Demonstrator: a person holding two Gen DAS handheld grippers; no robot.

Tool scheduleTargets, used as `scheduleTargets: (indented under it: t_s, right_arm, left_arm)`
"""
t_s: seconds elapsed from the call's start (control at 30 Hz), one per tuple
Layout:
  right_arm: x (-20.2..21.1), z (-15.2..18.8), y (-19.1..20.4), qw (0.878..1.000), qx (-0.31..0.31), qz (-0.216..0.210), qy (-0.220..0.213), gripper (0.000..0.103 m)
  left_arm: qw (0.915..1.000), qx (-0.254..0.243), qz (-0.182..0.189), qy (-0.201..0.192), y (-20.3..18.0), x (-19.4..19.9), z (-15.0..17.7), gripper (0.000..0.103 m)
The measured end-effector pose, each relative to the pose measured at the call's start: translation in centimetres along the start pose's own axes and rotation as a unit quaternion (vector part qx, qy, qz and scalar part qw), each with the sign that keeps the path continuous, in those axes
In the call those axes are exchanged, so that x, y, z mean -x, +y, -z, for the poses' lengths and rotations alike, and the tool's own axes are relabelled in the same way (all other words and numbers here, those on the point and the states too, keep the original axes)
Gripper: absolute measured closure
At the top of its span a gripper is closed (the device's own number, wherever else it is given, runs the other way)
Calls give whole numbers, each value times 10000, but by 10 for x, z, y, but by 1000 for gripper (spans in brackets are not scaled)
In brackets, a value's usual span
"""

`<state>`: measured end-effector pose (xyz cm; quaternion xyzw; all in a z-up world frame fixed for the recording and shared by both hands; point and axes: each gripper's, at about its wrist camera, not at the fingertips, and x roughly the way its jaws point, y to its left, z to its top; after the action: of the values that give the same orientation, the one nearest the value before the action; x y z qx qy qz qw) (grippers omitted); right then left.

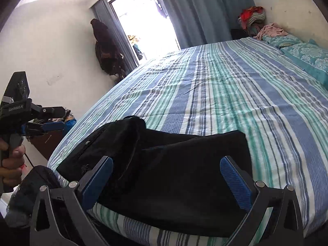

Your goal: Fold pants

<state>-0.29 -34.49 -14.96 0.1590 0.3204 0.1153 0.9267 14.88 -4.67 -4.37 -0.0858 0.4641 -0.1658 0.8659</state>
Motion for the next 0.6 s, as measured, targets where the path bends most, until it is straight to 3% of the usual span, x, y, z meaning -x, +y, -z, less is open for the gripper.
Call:
scheduleTargets:
  t_s: [0.1,0.17,0.23,0.47,0.6]
  right_arm:
    - [-26,4,28,9924,-127,-1110,515,0]
    - [-51,6,40,9792,-315,-1739,996,0]
    - [-74,6,42,9652,-740,-2105,1362,2]
    - [-134,6,25,9262,-1387,-2381,2573,32]
    - [-152,10,25,9122,-1310,-2377,3071,36]
  left_arm:
    - [9973,400,-600,-102,44,-8,14,24]
    - [9940,757,-778,-94,69,-16,28,24]
    - [9910,1046,-829,-131,89,-18,41,24]
    - [9864,1391,-862,-153,116,-19,53,24]
    - [9865,1360,-895,-167,116,-22,53,24]
